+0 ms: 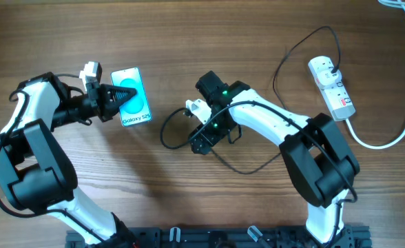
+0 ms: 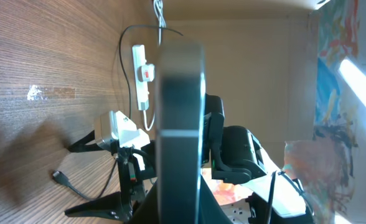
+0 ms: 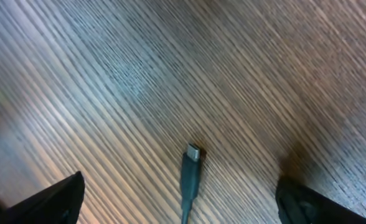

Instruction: Plug charger to phone and switch on socket

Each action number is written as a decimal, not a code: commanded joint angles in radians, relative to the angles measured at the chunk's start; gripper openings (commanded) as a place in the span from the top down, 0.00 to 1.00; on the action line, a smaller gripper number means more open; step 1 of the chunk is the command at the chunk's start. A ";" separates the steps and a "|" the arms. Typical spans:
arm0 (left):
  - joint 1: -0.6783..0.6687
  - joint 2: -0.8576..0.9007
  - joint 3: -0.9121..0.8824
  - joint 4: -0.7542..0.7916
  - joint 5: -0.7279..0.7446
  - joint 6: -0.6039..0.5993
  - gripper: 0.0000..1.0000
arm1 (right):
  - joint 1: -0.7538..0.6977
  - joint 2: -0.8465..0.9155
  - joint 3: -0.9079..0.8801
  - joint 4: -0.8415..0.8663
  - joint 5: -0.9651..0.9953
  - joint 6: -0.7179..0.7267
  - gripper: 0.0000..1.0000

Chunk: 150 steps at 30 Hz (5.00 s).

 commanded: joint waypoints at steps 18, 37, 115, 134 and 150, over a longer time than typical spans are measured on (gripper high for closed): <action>0.000 -0.013 0.002 -0.003 0.010 0.001 0.96 | 0.147 0.049 -0.043 -0.048 0.235 0.117 0.43; 0.000 -0.013 0.002 0.005 0.010 -0.063 0.96 | 0.162 0.049 -0.043 0.007 0.352 0.114 0.67; -0.156 -0.307 0.002 0.696 0.001 -0.986 0.96 | 0.108 -0.463 -0.034 0.398 -0.591 0.573 0.96; -0.171 -0.318 0.002 0.800 0.113 -1.043 0.96 | 0.048 -0.433 -0.037 0.531 -0.572 0.796 0.96; -0.188 -0.318 0.002 1.057 0.111 -1.239 0.96 | 0.045 -0.384 -0.037 0.620 -0.647 0.745 0.96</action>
